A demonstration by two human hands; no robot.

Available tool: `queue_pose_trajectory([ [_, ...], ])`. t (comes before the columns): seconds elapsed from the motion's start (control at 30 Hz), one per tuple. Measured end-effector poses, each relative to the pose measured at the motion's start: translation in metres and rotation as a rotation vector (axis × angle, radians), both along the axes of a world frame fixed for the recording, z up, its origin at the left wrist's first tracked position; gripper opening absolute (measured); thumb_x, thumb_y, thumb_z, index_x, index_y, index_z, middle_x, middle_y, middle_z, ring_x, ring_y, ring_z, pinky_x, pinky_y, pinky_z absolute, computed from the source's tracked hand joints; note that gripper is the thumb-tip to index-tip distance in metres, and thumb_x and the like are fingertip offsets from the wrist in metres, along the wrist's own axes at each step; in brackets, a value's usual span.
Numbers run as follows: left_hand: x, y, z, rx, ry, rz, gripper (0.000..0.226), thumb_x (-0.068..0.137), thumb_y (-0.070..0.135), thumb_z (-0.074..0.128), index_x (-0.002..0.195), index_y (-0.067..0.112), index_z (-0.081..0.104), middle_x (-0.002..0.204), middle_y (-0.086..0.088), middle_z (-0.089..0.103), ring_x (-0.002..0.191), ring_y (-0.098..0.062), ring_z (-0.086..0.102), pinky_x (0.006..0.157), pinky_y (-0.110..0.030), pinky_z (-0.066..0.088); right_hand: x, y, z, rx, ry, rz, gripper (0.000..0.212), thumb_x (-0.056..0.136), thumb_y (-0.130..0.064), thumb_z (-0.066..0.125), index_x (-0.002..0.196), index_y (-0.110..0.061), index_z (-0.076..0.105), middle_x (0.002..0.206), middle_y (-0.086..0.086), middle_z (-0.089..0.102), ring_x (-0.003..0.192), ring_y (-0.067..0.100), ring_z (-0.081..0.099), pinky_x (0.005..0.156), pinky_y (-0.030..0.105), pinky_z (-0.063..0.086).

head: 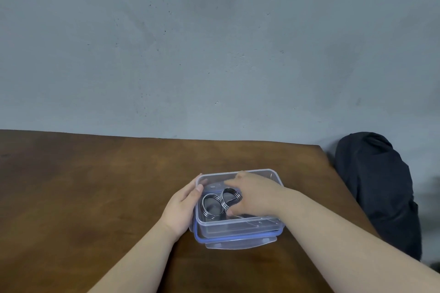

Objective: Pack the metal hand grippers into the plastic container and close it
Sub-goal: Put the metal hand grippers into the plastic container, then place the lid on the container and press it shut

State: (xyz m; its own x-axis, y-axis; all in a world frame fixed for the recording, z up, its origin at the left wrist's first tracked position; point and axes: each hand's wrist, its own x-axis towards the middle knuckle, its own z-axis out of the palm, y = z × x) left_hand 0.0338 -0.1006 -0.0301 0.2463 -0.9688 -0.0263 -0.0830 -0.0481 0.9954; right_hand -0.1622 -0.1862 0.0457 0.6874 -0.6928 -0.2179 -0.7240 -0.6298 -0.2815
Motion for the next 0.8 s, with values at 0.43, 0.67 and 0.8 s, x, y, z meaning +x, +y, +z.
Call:
queue_pose_trajectory([
  [0.43,0.0,0.009,0.005,-0.034,-0.021,0.055,0.088,0.071,0.089,0.047,0.14,0.035,0.052,0.131,0.025,0.063,0.129,-0.007,0.054,0.11,-0.036,0.037,-0.041,0.051,0.006,-0.303,0.026,0.128,0.036,0.092,-0.053,0.054,0.094,-0.021,0.069,0.094,-0.002,0.068,0.091,0.022,0.061,0.084,0.038,0.051],
  [0.67,-0.003,0.035,-0.004,-0.083,-0.056,0.155,0.039,0.088,0.034,0.051,0.127,0.036,0.051,0.131,0.003,0.063,0.128,-0.019,0.055,0.105,-0.033,0.041,-0.048,0.058,-0.007,-0.366,0.051,0.143,0.034,0.107,-0.042,0.042,0.087,-0.018,0.057,0.09,0.003,0.061,0.087,0.028,0.062,0.075,0.042,0.048],
  [0.8,-0.007,0.052,-0.005,-0.037,-0.173,0.128,0.06,0.076,-0.003,0.058,0.119,0.04,0.054,0.131,0.005,0.061,0.129,-0.015,0.052,0.111,-0.037,0.04,-0.057,0.06,0.003,-0.417,-0.003,0.135,0.033,0.108,-0.041,0.041,0.089,-0.019,0.057,0.096,0.003,0.064,0.089,0.028,0.061,0.084,0.042,0.047],
])
